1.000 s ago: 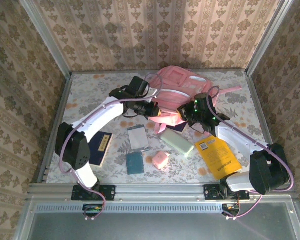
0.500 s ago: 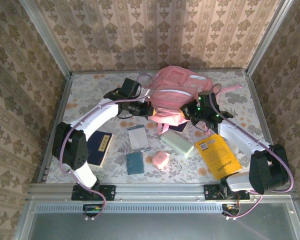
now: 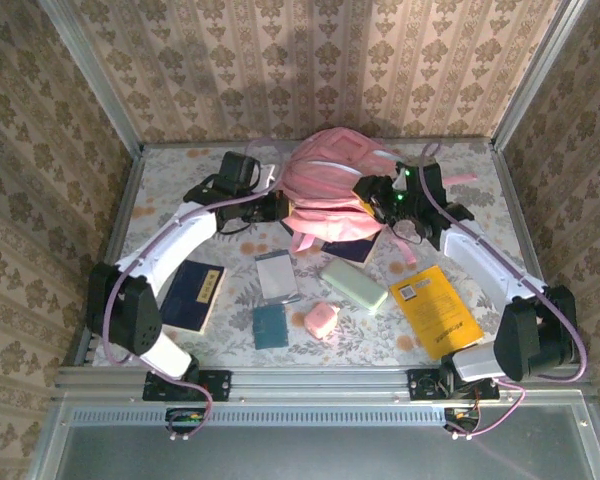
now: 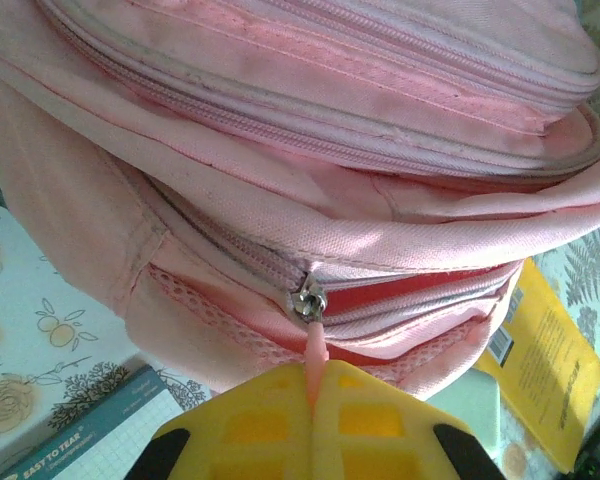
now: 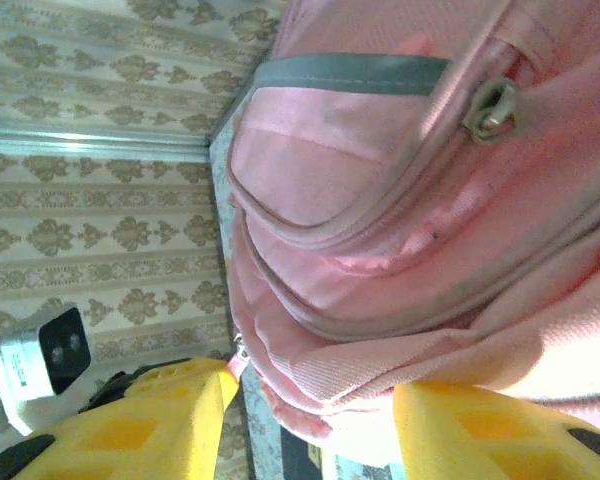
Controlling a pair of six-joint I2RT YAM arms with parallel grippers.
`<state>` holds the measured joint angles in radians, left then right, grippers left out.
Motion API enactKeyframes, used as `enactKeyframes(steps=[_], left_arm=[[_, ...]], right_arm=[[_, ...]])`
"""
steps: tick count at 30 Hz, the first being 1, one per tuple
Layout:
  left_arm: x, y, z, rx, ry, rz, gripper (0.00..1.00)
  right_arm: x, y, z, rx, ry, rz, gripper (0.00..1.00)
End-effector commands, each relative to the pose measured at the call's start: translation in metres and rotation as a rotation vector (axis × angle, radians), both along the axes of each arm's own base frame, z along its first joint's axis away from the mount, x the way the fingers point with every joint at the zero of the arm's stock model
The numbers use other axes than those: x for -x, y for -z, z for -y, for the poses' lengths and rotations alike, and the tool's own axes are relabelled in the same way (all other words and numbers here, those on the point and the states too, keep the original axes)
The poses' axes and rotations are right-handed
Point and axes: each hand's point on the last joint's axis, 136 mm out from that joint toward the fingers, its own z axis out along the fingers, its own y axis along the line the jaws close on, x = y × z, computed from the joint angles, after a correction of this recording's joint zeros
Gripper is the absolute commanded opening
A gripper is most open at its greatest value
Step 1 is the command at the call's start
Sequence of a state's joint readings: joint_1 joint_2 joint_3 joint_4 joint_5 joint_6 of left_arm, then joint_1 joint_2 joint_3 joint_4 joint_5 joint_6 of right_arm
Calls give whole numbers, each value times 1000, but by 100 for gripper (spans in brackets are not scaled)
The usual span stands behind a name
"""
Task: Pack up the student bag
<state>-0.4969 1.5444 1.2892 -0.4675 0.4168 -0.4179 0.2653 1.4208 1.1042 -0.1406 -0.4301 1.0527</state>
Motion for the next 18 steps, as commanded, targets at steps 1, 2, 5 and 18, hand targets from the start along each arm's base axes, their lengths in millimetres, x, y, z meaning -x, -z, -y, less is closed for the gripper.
enactKeyframes(steps=[1, 2, 5, 18], left_arm=[[12, -19, -3, 35, -29, 37, 0], [16, -20, -4, 39, -32, 39, 0], [25, -24, -2, 48, -29, 47, 0], [41, -25, 22, 34, 67, 73, 0]], right_arm=[[-17, -14, -7, 78, -58, 79, 50], [-18, -16, -10, 115, -78, 81, 50], [-12, -22, -14, 250, -108, 75, 50], [49, -50, -12, 573, -307, 459, 54]])
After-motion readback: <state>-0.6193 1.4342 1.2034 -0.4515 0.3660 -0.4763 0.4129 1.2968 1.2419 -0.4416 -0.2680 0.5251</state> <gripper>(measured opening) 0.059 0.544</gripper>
